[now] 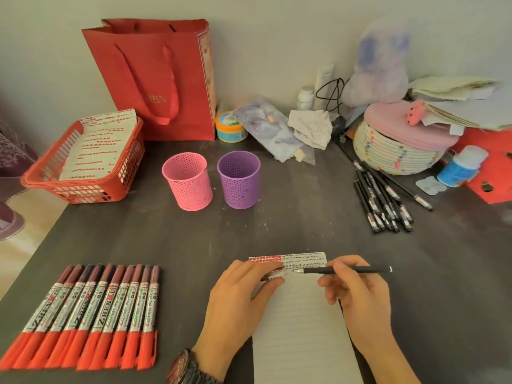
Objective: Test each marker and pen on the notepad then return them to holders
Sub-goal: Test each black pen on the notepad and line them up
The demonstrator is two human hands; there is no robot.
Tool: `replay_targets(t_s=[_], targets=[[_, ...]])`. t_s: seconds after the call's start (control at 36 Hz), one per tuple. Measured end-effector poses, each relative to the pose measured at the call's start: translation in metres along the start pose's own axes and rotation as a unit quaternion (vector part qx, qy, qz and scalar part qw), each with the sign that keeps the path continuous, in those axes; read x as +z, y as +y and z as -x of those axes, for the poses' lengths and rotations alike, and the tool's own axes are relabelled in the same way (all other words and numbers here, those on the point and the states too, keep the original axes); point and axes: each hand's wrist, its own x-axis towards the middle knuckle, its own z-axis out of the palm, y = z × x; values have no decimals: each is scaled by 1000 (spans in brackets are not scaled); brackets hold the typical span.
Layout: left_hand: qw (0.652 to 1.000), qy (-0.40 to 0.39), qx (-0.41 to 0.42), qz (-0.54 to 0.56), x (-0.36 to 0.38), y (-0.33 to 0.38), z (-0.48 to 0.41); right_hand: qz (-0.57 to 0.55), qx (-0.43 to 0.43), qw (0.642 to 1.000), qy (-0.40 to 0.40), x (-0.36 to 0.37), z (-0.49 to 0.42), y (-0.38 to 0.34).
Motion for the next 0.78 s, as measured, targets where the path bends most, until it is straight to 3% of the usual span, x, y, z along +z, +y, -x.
replay_targets(t_s=[0.5,0.78], targets=[[1000,-8,12,8,-3,4,1,120,-51,988,-87,2,3,-1],[999,-8,30,14,-2,4,2,40,-30,996,-77,1,2,0]])
